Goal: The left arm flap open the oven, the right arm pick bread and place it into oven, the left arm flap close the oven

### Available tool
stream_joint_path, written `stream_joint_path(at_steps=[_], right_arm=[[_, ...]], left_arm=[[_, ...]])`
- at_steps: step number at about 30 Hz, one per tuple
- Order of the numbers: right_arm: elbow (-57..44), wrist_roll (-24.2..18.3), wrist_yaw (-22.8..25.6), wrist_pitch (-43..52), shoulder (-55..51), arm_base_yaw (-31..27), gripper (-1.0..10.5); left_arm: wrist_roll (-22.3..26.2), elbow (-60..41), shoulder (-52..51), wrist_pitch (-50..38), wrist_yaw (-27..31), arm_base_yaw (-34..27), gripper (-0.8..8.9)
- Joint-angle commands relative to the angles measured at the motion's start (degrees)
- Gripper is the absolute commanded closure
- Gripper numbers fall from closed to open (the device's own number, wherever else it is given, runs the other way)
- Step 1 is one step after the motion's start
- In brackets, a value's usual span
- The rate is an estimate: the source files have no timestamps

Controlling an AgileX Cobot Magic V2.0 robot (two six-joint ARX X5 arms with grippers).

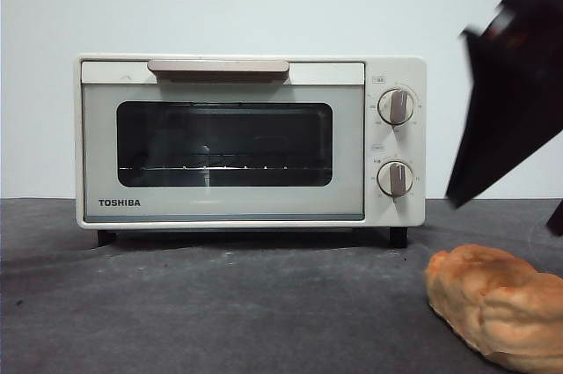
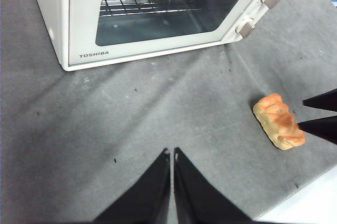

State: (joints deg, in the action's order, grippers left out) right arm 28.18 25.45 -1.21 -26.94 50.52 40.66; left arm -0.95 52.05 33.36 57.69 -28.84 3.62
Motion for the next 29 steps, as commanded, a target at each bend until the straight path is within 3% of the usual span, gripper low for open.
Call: stream_joint_path(at_steps=[1, 14, 19, 25, 29], right_arm=[[-0.1, 2.1, 3.5, 2.7, 4.0, 1.7, 4.6], [-0.1, 3.1, 7.3, 10.7, 17.0, 3.1, 4.7], [-0.1, 3.1, 7.4, 11.1, 18.3, 3.5, 6.3], [-0.1, 3.9, 7.3, 10.2, 18.4, 3.5, 7.5], [-0.1, 3.9, 7.3, 10.3, 18.3, 3.5, 7.7]], left_arm=[[0.5, 1.2, 0.3, -0.4, -0.2, 0.1, 7.97], [0.5, 1.2, 0.3, -0.4, -0.2, 0.2, 7.97], [0.5, 1.2, 0.3, -0.4, -0.2, 0.2, 7.97], [0.5, 1.2, 0.3, -0.4, -0.2, 0.2, 7.97], [0.5, 1.2, 0.3, -0.4, -0.2, 0.2, 7.97]])
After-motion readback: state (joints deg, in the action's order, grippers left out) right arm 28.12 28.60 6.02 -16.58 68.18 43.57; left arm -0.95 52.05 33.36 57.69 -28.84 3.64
